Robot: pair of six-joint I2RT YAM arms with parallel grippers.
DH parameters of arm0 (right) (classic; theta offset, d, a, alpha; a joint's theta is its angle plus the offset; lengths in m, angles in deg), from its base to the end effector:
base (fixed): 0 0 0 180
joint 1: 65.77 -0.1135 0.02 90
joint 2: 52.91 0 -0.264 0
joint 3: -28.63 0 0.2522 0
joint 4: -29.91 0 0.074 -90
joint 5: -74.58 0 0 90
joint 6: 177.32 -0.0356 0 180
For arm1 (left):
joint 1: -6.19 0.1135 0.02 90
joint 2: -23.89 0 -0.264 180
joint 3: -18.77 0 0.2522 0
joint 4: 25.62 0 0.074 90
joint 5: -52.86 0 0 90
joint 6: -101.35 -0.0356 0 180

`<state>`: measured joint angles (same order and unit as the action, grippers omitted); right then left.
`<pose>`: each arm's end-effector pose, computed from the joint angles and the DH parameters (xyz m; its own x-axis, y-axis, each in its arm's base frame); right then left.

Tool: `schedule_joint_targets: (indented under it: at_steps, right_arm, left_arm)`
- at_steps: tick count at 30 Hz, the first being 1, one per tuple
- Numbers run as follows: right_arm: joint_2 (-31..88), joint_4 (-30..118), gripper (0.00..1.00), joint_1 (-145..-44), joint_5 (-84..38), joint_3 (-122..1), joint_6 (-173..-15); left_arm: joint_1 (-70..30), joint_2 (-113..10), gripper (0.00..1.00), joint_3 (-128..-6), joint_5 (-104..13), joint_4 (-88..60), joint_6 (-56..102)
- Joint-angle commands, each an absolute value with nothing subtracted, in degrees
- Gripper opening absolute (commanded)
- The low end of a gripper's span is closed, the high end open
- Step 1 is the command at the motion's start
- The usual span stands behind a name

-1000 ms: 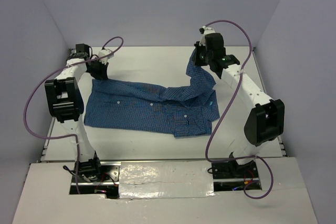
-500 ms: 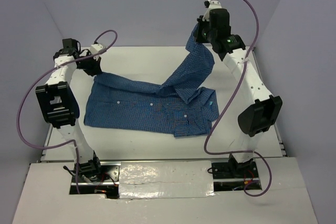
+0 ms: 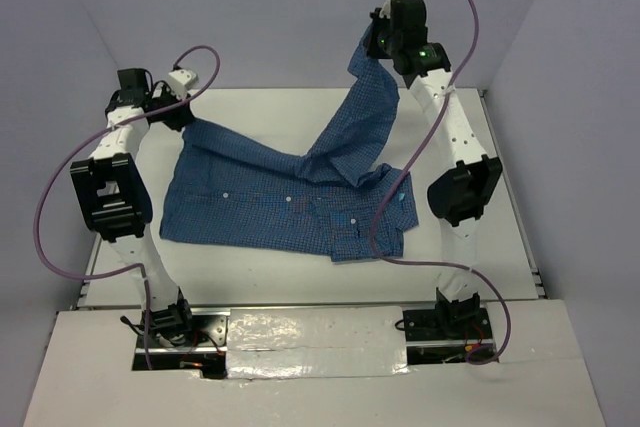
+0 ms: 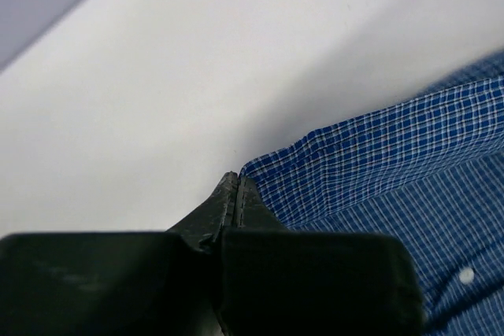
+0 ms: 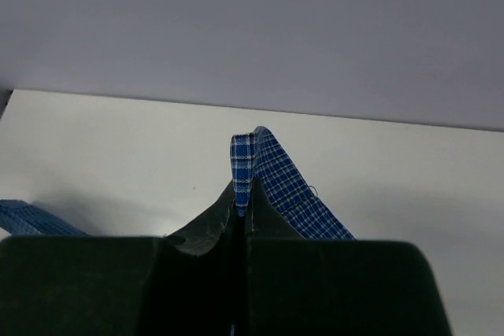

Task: Fold and stack the long sleeve shirts
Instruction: Fold the shirt

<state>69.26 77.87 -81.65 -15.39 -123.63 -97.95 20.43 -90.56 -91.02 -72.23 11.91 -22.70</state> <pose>0.4647 0.1322 0.4298 -0.3405 0.0949 -0.9355 -0.2140 0.9610 0.1754 0.4480 0.0926 0.2641 -0.4209 0.3659 -0.8301 0.5398 0.8364 0.0950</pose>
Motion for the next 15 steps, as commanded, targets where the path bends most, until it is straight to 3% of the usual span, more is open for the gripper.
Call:
schedule_joint_targets:
  at_steps: [1,4,8,10,15]
  right_arm:
    - [66.72,75.44,0.0,-78.7,-13.48,-125.87,-101.63]
    - [59.52,68.32,0.0,-78.86,-16.8,-113.48,-102.96]
    - [53.54,67.93,0.0,-80.27,-17.53,-106.25,-102.0]
    - [51.69,69.33,0.0,-81.06,-17.96,-104.14,-100.94]
    - [38.25,66.27,0.0,-86.94,-15.87,-85.71,-97.52]
  left_arm:
    - [20.87,-89.84,0.0,-94.57,-74.05,2.56,-17.66]
    - [21.13,-87.65,0.0,-90.63,-76.24,-0.06,-19.06]
    - [22.19,-83.87,0.0,-82.72,-78.89,-2.37,-21.87]
    - [23.42,-82.99,0.0,-82.71,-82.47,1.65,-26.95]
    - [24.39,-80.18,0.0,-80.7,-80.83,23.62,-54.53]
